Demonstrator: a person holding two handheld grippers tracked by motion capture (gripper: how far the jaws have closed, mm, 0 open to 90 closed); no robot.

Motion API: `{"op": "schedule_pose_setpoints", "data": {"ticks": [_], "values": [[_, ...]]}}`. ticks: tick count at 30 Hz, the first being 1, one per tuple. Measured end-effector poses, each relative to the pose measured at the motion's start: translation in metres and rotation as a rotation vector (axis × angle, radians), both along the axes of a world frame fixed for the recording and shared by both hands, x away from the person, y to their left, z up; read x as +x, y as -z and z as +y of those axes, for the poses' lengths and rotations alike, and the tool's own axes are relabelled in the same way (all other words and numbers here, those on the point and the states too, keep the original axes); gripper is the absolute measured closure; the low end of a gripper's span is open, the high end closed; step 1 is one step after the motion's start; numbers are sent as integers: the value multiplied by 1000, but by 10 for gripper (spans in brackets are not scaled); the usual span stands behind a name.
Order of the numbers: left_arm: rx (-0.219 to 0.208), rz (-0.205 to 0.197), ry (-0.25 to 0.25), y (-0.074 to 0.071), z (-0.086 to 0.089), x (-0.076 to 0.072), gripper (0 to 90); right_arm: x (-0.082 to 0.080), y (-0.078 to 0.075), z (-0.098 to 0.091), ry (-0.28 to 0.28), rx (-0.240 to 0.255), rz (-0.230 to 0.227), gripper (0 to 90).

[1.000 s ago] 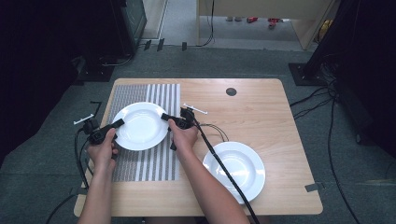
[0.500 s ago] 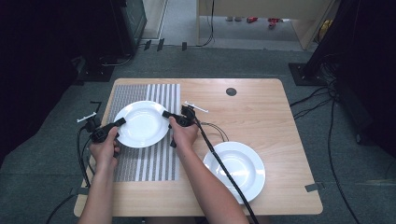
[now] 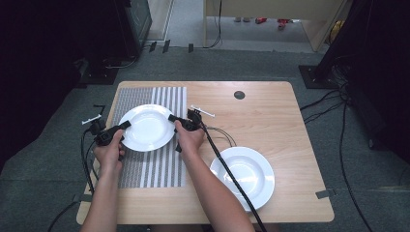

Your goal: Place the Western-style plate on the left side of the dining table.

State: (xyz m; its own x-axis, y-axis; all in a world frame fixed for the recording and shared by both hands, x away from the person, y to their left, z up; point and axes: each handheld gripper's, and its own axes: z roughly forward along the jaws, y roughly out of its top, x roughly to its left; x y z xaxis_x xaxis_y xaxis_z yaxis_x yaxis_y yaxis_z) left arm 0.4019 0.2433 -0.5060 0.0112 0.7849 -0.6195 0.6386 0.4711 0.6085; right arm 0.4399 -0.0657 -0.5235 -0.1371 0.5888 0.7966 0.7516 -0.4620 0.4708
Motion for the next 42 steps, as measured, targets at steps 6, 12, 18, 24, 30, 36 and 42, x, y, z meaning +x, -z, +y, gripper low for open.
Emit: {"op": "schedule_pose_setpoints", "data": {"ticks": [6, 12, 18, 24, 30, 36, 42], "values": [[4, -1, -7, 2, 1, 1, 720, 0, 4, 3, 8, -15, -25, 782], [-13, 1, -12, 4, 3, 3, 716, 0, 6, 4, 13, -8, -32, 784], [-4, 8, -17, 7, 2, 4, 709, 1, 8, 6, 17, -15, -39, 783], [8, 25, -19, 10, 3, 5, 697, 0, 11, 8, 14, -33, -45, 781], [20, 30, -20, 10, 2, 5, 692, 0, 11, 9, 15, -38, -48, 782], [29, 32, -18, 11, 2, 5, 687, 0, 11, 9, 14, -42, -55, 784], [54, 37, -16, 13, 1, 6, 672, -1, 10, 10, 12, -43, -59, 786]]}}
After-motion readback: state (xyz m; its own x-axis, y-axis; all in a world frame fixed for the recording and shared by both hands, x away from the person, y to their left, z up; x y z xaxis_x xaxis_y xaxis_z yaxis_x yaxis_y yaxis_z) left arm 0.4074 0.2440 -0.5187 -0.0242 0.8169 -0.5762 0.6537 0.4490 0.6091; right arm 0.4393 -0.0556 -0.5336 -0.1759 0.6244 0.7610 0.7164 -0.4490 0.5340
